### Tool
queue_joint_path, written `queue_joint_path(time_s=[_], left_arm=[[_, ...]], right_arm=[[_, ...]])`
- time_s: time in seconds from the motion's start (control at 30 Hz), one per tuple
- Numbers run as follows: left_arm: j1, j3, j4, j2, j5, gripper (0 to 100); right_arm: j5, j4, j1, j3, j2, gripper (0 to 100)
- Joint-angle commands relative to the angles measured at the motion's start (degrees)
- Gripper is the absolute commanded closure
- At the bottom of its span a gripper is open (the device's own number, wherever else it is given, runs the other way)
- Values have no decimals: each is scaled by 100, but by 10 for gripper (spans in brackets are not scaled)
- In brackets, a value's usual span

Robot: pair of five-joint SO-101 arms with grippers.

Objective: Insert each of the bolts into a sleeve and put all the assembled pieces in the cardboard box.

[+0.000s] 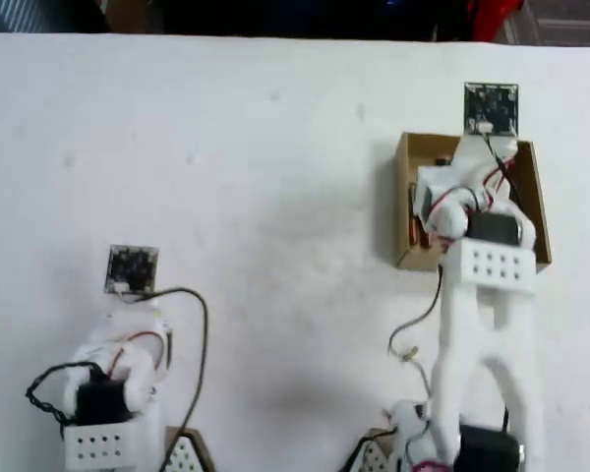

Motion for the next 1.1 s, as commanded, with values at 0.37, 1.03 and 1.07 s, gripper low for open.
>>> queue_joint_path(time_s=[0.37, 1.03, 1.07], left_arm=[[-40, -9, 255, -40, -18, 980], [75, -9, 255, -40, -18, 980], [75, -9, 255, -40, -18, 980]], right_arm=[[862, 479, 760, -2892, 3327, 981], [2171, 1974, 1253, -5196, 5736, 977], [2242, 1982, 1235, -5169, 5771, 977]])
